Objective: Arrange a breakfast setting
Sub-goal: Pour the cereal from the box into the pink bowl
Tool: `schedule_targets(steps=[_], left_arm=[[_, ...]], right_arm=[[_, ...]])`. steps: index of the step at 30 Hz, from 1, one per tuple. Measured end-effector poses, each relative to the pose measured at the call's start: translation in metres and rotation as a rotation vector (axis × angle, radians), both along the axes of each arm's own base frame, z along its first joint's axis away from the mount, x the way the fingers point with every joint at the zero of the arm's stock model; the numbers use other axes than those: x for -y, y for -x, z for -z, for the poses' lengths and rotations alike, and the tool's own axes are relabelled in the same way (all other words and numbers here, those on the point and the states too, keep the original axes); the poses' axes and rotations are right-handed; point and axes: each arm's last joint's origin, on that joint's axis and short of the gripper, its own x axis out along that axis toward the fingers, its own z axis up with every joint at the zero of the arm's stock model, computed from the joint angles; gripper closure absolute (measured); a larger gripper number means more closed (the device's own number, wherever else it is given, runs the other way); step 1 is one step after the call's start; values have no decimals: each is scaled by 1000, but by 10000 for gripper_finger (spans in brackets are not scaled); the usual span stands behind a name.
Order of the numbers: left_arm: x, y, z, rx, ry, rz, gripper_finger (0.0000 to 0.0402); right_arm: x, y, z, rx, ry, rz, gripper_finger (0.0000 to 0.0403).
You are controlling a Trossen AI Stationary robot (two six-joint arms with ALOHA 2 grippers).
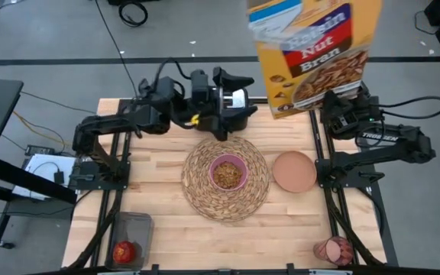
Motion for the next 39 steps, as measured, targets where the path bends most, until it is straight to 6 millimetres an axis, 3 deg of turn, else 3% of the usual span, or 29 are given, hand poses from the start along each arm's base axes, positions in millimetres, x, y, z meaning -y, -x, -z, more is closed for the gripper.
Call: schedule_targets(steps=[8, 22, 30, 35, 39], left_arm=[[-5, -11, 9, -19, 6, -34, 8], [-16, -9, 6, 19, 10, -110, 18], [-16, -8, 6, 22, 26, -102, 75], [-19, -8, 6, 22, 26, -108, 124], [-22, -6, 5, 22, 26, -114, 139]], right_arm=[[3, -16, 7, -48, -12, -11, 157], [8, -48, 24, -191, -40, -21, 157], [9, -52, 27, -193, -41, -18, 145], [7, -54, 28, -211, -32, 35, 104], [6, -54, 29, -239, -7, 72, 67]])
